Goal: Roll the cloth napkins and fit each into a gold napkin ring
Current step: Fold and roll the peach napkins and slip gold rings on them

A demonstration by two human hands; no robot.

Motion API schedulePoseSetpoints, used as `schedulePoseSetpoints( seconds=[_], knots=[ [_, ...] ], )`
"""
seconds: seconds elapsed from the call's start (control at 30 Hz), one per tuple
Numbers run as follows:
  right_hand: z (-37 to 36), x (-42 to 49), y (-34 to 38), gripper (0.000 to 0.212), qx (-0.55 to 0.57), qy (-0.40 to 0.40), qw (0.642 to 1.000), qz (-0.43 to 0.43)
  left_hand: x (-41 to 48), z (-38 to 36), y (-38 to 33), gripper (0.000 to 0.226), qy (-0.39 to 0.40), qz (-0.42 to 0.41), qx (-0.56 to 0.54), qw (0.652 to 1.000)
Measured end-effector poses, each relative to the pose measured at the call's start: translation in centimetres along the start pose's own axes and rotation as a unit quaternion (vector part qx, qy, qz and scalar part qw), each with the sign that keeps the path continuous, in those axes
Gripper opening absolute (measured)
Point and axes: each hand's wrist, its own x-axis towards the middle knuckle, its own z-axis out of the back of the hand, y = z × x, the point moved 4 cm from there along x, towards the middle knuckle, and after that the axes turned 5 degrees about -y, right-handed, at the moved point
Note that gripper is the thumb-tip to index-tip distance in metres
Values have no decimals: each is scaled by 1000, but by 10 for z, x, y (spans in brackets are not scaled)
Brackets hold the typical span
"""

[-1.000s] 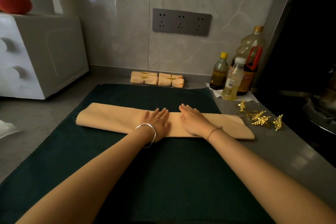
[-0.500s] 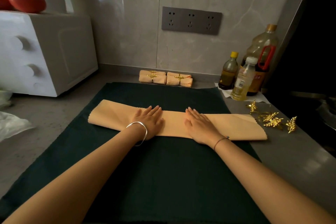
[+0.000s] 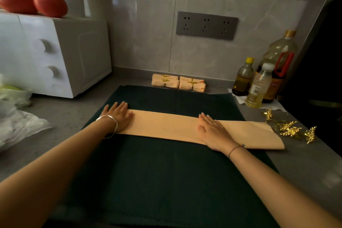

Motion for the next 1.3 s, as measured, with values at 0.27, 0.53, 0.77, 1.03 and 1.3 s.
schedulePoseSetpoints(
  seconds=[0.27,0.53,0.77,1.03,1.3],
  knots=[
    [-2,1,-1,53,-2,-4,1000,0,3,30,-35,38,-111,-138,-91,980],
    [-2,2,-1,54,2,-5,1000,2,13,29,-44,20,-93,-114,-100,984],
    [-4,3,-2,54,4,-5,1000,1,13,27,-90,27,-40,-155,-121,980],
    [-3,2,-2,54,35,-23,999,4,20,25,-112,47,-14,-122,-59,991],
    [27,-33,22,51,173,-55,971,155,15,20,-115,38,5,-140,-67,988]
  ],
)
